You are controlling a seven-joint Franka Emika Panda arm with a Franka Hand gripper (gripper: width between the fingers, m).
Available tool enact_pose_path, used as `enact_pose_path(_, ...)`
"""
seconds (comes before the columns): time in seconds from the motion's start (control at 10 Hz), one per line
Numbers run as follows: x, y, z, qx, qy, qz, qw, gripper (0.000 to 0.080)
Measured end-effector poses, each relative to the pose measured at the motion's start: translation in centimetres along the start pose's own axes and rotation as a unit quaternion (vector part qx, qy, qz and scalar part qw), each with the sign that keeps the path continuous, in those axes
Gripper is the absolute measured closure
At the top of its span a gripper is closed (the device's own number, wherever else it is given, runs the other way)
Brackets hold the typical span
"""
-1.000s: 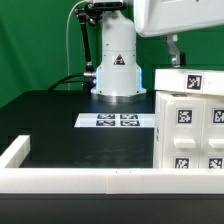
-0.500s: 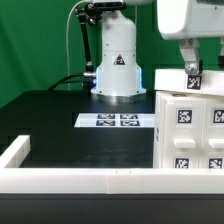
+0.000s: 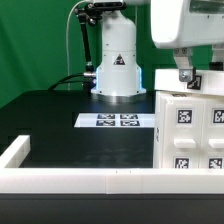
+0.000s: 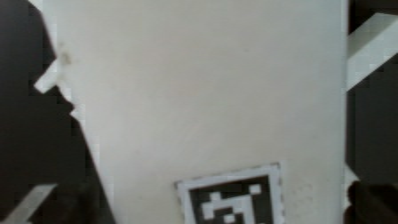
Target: Assemble cabinet
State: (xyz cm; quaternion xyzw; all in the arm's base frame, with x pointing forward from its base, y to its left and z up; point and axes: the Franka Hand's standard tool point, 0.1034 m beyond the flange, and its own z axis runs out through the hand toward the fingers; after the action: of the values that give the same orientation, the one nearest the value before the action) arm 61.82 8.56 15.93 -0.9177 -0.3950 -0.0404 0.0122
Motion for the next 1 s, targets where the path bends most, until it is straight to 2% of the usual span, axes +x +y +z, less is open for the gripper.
enact_pose_path(0.1,-0.08,0.06,-0.01,0.001,-0.001,0.001,1.000,0.0248)
enact_pose_path(0.4,-0.24,0.25,-0.01,0.000,-0.001,0.024,1.000,0.0248)
enact_pose_path(0.7,-0.24,0.24,0.01,0.001,-0.001,0.170,0.986,0.0246)
enact_pose_path(0.8,-0.21,0.22,0.02,0.000,0.001,0.215,0.977,0.0246)
enact_pose_path(1.0,-0.05,0.00,0.05,-0.010,0.024,0.380,0.925,0.0246)
